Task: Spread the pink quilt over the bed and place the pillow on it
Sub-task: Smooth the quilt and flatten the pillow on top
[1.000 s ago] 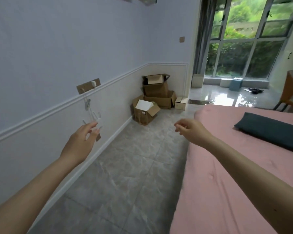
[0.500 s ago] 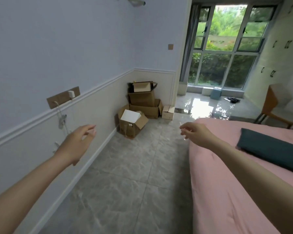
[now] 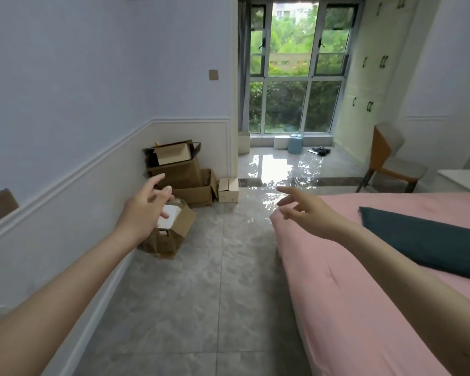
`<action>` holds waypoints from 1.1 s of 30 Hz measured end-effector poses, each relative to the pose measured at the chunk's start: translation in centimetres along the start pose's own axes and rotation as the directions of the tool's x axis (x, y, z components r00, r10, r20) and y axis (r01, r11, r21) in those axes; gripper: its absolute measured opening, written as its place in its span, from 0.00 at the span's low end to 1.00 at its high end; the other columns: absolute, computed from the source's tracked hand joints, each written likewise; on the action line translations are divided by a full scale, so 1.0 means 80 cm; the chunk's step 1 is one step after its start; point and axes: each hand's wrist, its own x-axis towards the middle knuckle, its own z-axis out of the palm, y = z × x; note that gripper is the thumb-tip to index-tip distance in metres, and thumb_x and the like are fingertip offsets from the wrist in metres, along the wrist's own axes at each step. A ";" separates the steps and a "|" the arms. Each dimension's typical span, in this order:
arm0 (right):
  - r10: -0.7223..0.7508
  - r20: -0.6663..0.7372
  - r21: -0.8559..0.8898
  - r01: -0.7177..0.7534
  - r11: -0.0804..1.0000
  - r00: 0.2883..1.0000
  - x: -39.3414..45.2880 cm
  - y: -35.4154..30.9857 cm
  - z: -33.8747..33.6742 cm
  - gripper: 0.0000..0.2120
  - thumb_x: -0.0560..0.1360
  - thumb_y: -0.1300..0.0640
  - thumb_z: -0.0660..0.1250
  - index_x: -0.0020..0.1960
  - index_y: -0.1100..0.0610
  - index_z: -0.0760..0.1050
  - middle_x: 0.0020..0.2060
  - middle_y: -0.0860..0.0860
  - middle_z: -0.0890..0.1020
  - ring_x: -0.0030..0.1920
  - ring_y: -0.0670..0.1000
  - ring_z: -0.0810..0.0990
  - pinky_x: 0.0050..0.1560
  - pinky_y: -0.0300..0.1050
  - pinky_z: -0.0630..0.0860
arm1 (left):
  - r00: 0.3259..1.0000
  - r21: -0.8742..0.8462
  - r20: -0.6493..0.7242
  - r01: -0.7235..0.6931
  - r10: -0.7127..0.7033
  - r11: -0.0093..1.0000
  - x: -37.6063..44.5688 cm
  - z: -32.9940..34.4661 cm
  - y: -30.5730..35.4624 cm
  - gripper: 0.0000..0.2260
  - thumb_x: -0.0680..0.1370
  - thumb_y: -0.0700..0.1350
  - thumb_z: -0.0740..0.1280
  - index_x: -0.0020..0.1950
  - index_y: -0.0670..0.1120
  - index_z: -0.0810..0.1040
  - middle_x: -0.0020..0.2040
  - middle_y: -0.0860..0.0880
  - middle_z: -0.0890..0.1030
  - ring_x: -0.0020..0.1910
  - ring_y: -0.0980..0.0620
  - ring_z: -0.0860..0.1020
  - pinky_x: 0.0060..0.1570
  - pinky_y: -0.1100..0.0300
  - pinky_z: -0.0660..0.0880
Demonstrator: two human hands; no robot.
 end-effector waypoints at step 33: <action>0.277 -0.401 0.146 -0.237 0.960 0.873 0.933 0.424 -0.212 0.19 0.79 0.56 0.60 0.69 0.48 0.65 0.52 0.46 0.79 0.49 0.49 0.81 0.50 0.43 0.76 | 0.840 -0.342 0.367 -0.279 0.401 0.897 1.055 0.549 -0.092 0.19 0.74 0.62 0.55 0.64 0.62 0.67 0.60 0.62 0.75 0.63 0.60 0.70 0.65 0.55 0.66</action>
